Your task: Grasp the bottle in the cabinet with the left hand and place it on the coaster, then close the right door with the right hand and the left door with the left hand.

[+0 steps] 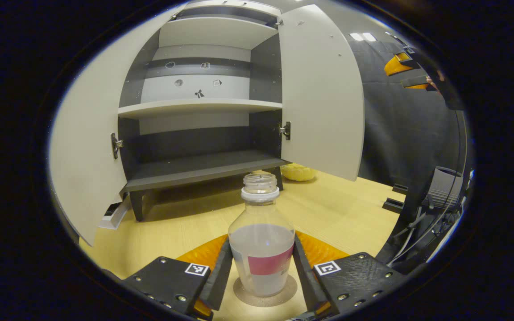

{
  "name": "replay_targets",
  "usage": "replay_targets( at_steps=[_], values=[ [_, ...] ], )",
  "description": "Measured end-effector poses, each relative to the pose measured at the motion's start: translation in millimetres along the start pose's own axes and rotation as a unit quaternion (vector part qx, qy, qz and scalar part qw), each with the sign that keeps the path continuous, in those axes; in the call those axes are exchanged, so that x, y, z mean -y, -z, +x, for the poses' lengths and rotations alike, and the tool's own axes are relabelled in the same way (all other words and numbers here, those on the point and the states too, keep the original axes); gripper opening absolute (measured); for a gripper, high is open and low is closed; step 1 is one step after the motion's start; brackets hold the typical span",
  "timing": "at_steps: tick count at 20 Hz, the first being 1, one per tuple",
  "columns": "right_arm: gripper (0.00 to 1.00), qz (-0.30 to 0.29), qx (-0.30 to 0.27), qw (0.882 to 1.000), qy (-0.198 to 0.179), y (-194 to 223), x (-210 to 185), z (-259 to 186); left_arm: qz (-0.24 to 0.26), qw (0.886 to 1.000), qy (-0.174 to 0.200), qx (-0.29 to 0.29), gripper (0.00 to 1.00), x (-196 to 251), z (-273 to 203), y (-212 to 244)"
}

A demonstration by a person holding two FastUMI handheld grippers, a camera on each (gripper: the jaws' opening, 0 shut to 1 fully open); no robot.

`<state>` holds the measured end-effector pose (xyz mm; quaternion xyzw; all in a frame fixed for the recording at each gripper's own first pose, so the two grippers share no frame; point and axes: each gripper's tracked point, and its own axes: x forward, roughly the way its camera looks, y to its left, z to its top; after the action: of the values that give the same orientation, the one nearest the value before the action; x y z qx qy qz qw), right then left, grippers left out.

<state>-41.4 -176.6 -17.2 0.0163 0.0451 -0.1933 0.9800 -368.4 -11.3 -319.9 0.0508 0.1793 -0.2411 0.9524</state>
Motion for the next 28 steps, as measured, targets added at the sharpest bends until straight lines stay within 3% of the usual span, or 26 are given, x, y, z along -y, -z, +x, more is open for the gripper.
replay_targets(
  at_steps=[3, 4, 5, 7, 8, 9, 10, 11, 13, 14, 15, 17, 22, 27, 28],
  values=[
    [0.98, -0.017, 0.0, 1.0, -0.004, 4, -3, 2, -0.013, 1.0, -0.007, -0.008, 0.71, -2, -9, 10],
    [0.92, -0.023, -0.002, 1.0, -0.004, 7, -3, 3, -0.018, 1.0, -0.008, -0.012, 0.71, 0, -11, 12],
    [0.92, -0.026, -0.005, 1.0, -0.005, 9, -3, 4, -0.02, 1.0, -0.007, -0.013, 0.77, 1, -14, 15],
    [0.92, -0.034, -0.011, 0.999, -0.006, 15, -4, 6, -0.029, 0.999, -0.008, -0.022, 0.72, 4, -18, 20],
    [0.98, -0.037, -0.014, 0.999, -0.006, 18, -5, 7, -0.031, 0.999, -0.008, -0.028, 0.84, 5, -20, 21],
    [0.92, -0.037, -0.017, 0.999, -0.009, 21, -7, 8, -0.032, 0.999, -0.004, -0.029, 0.96, 9, -21, 21],
    [0.92, -0.034, -0.021, 0.999, -0.011, 24, -9, 9, -0.029, 0.999, -0.002, -0.029, 1.0, 11, -22, 19],
    [0.92, -0.033, -0.024, 0.999, -0.012, 27, -9, 9, -0.024, 0.999, -0.004, -0.028, 0.96, 9, -24, 16],
    [0.98, -0.037, -0.025, 0.999, -0.01, 29, -9, 9, -0.016, 1.0, -0.013, -0.023, 0.95, 7, -29, 8],
    [0.98, -0.038, -0.025, 0.999, -0.009, 30, -8, 9, -0.015, 1.0, -0.016, -0.02, 1.0, 7, -33, 2],
    [0.98, -0.036, -0.025, 0.999, -0.009, 32, -6, 9, -0.016, 1.0, -0.018, -0.017, 0.95, 8, -39, -2],
    [0.98, -0.033, -0.022, 0.999, -0.008, 33, -3, 8, -0.018, 1.0, -0.022, -0.008, 0.95, 6, -52, -15],
    [0.98, -0.023, -0.014, 1.0, -0.01, 28, 2, 19, -0.044, 0.998, -0.026, 0.035, 0.95, 3, -86, -83],
    [0.98, -0.019, 0.011, 0.999, -0.027, 1, 1, 36, -0.073, 0.984, -0.114, 0.116, 0.95, -39, -120, -183],
    [0.98, -0.017, 0.015, 0.999, -0.035, -7, -2, 39, -0.069, 0.98, -0.139, 0.127, 1.0, -49, -127, -203]
  ],
)
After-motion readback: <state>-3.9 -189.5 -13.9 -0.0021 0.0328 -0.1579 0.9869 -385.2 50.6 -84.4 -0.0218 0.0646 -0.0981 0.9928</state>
